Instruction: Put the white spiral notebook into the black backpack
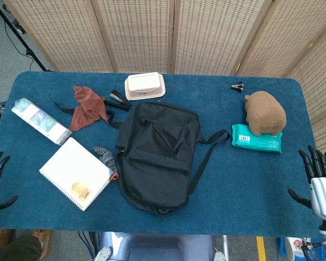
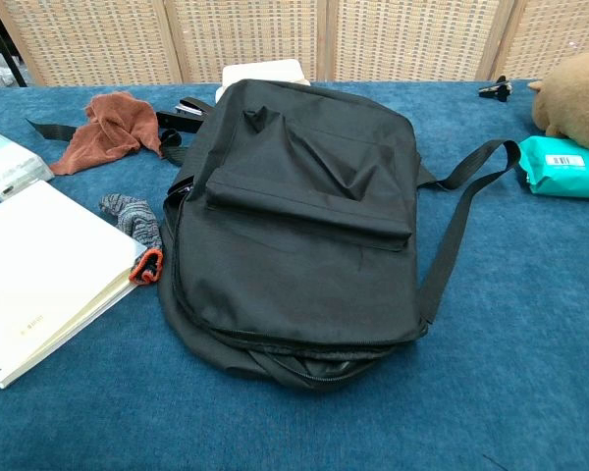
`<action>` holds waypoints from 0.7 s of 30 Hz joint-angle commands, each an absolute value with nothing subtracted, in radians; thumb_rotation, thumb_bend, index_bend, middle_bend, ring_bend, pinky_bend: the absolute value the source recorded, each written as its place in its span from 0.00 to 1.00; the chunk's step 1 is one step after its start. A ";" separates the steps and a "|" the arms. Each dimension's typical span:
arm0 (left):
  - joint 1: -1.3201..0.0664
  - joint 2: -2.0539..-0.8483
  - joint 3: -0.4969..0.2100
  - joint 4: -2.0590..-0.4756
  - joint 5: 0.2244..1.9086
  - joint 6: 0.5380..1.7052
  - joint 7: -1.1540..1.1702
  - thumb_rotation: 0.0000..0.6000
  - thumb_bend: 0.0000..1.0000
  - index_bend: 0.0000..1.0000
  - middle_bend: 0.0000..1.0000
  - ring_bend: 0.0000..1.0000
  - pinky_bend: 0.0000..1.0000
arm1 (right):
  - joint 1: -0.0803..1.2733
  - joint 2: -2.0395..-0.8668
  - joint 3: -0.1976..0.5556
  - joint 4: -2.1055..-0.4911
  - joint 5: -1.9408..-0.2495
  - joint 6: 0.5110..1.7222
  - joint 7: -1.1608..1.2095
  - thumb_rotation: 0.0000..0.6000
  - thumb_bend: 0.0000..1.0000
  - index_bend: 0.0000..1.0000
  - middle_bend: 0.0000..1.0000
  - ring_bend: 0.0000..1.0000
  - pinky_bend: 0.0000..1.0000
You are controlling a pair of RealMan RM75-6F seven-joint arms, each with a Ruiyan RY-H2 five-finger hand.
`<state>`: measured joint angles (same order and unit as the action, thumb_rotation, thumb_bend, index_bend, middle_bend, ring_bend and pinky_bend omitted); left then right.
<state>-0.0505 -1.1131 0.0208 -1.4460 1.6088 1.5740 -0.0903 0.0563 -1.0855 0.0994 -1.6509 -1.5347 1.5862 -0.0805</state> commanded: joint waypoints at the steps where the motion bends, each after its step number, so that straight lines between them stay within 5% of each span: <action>1: -0.061 -1.128 0.030 -1.416 1.632 1.564 -0.095 1.00 0.00 0.00 0.00 0.00 0.00 | 0.056 -1.083 0.097 -1.652 -1.535 1.582 -0.076 1.00 0.00 0.00 0.00 0.00 0.00; 13: -0.147 -1.351 0.109 -1.061 1.770 1.452 -0.191 1.00 0.01 0.00 0.00 0.00 0.00 | 0.060 -1.078 0.092 -1.656 -1.532 1.563 -0.064 1.00 0.00 0.00 0.00 0.00 0.00; 21: -0.183 -1.410 0.124 -1.042 1.797 1.422 -0.163 1.00 0.23 0.00 0.00 0.00 0.00 | 0.064 -1.075 0.091 -1.656 -1.530 1.550 -0.055 1.00 0.00 0.00 0.00 0.00 0.00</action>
